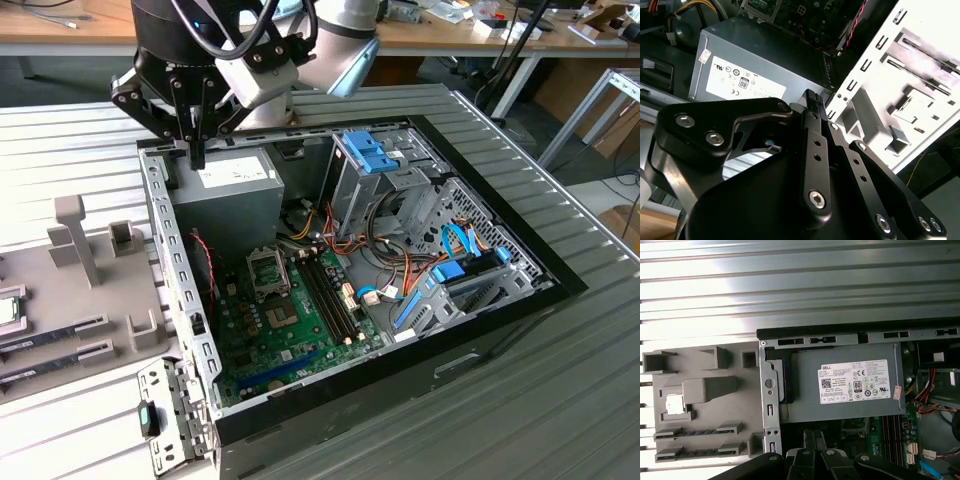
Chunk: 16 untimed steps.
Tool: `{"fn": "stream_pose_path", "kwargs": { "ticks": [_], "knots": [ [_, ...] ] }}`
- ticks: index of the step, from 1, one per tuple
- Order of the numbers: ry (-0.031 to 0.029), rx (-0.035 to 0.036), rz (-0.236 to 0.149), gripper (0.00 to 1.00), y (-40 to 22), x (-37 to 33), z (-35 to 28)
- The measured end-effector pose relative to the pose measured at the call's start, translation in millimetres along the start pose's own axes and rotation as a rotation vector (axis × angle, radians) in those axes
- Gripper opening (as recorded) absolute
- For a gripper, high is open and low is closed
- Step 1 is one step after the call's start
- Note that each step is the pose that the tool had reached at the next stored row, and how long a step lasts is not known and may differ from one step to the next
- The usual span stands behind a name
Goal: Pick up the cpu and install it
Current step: 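Reach for the cpu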
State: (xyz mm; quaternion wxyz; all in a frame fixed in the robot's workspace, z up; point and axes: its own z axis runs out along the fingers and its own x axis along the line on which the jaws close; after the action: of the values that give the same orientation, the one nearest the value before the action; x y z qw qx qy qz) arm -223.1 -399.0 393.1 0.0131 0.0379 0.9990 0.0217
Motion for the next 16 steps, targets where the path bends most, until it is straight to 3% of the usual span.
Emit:
{"fn": "stream_pose_path", "kwargs": {
  "ticks": [16],
  "knots": [
    [0.0000, 0.0000, 0.000, 0.11, -1.1, 14.6, -0.2]
  ]
}}
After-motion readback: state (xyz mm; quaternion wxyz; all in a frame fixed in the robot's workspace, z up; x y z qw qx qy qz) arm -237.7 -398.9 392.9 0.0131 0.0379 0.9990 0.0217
